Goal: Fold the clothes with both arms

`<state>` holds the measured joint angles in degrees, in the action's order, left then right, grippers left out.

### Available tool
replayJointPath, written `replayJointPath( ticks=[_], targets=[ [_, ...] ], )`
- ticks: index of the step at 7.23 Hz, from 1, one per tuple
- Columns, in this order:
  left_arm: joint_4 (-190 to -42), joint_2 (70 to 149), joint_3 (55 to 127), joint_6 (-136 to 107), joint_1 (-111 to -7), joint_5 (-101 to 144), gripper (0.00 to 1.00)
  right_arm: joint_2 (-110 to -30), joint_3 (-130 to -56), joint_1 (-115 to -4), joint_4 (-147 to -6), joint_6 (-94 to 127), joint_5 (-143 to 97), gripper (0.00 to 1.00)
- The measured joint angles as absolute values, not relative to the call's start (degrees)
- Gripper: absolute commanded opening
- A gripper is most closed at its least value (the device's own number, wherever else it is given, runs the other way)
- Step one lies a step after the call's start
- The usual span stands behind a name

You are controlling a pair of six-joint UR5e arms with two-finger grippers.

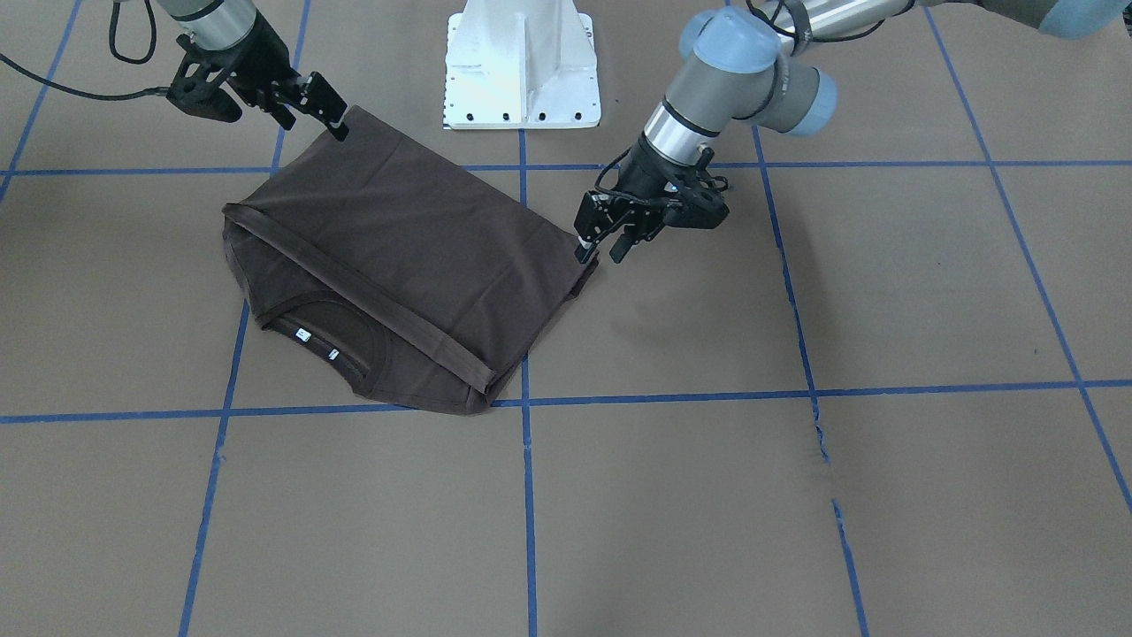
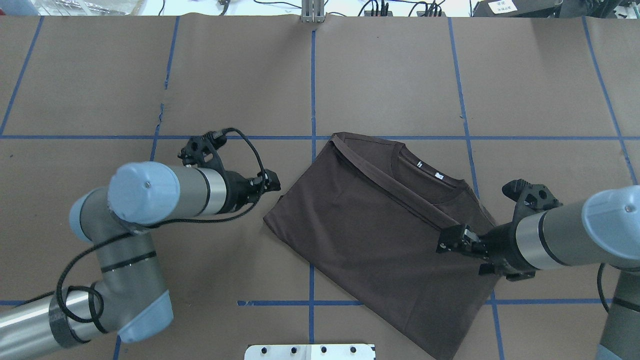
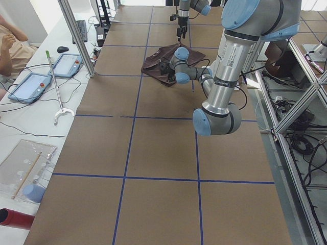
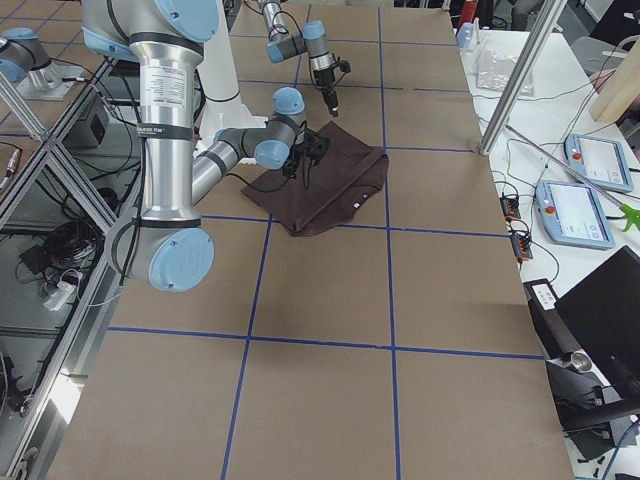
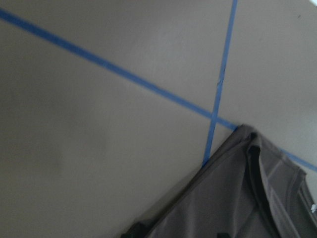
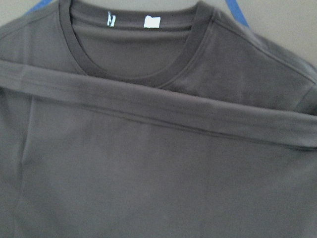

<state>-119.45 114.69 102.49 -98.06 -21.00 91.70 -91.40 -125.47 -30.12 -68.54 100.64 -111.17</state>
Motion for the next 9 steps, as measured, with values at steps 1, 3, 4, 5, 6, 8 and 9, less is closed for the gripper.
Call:
replayJointPath(
  ticks=[1,3,4,5,6,8,9],
  targets=[
    [-117.7,114.7,102.3,-98.1,-19.3,90.3,0.52,-90.0,-123.8,-31.4,-68.5,100.5,-110.7,1.00],
    [-116.9,114.8,101.1,-97.9,-18.6,89.5,0.47,-88.8,-121.7,-32.1,-68.6,100.5,-110.1,1.00],
    [-116.8,114.8,100.8,-97.7,-18.8,89.4,0.45,-88.7,-121.3,-32.2,-68.6,100.5,-109.9,1.00],
    [-116.8,114.9,100.5,-97.6,-19.1,89.3,0.43,-88.7,-121.2,-32.3,-68.6,100.5,-109.8,1.00],
    [-116.8,114.9,100.1,-97.6,-19.5,89.3,0.15,-88.7,-121.0,-32.3,-68.6,100.5,-109.8,1.00],
    [-116.9,115.3,99.5,-97.5,-19.7,89.3,0.00,-88.7,-120.5,-32.3,-68.6,100.5,-109.8,1.00],
    [-117.0,115.4,99.4,-97.5,-19.7,89.3,0.00,-88.7,-120.3,-32.3,-68.6,100.5,-109.8,1.00]
  ],
)
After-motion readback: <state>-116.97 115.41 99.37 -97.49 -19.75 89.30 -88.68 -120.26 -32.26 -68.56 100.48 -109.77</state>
